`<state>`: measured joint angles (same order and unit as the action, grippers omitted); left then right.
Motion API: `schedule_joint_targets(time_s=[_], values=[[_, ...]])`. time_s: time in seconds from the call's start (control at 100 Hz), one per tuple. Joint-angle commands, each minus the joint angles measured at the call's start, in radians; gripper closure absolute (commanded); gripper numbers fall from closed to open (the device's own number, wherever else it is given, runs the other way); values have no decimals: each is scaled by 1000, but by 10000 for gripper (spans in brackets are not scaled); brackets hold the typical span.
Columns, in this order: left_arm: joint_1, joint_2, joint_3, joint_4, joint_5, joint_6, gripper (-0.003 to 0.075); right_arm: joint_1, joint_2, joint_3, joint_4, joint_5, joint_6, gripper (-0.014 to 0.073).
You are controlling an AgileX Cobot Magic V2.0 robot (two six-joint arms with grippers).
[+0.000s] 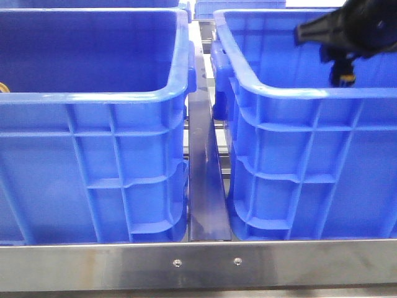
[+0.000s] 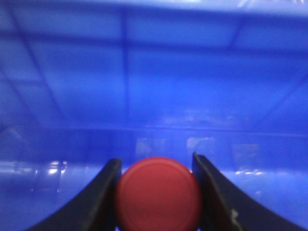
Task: Pick red and yellow buttons and place in box
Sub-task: 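Lower the red button into the empty crate and open the right gripper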
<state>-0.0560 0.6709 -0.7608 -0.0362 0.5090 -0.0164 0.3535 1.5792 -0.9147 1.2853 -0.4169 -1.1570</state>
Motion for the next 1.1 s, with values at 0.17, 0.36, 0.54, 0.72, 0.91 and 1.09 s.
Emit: schedule_joint_targets(time_s=[0.17, 0.36, 0.54, 0.72, 0.91, 1.09], values=[[1, -2, -29, -3, -80, -4, 739, -4, 50, -27, -199, -159, 252, 432], [1, -2, -29, -3, -78, -4, 739, -4, 75, -27, -300, -163, 371, 432], [1, -2, -29, -3, -78, -4, 739, -28, 95, -27, -361, -155, 493, 432], [1, -2, -29, -3, -78, -4, 739, -50, 136, -27, -361, -135, 505, 432], [1, -2, -29, -3, -78, -4, 739, -50, 154, -27, -361, -69, 505, 431], [1, -2, -29, -3, -76, -4, 739, -50, 154, -27, -361, -49, 505, 363]])
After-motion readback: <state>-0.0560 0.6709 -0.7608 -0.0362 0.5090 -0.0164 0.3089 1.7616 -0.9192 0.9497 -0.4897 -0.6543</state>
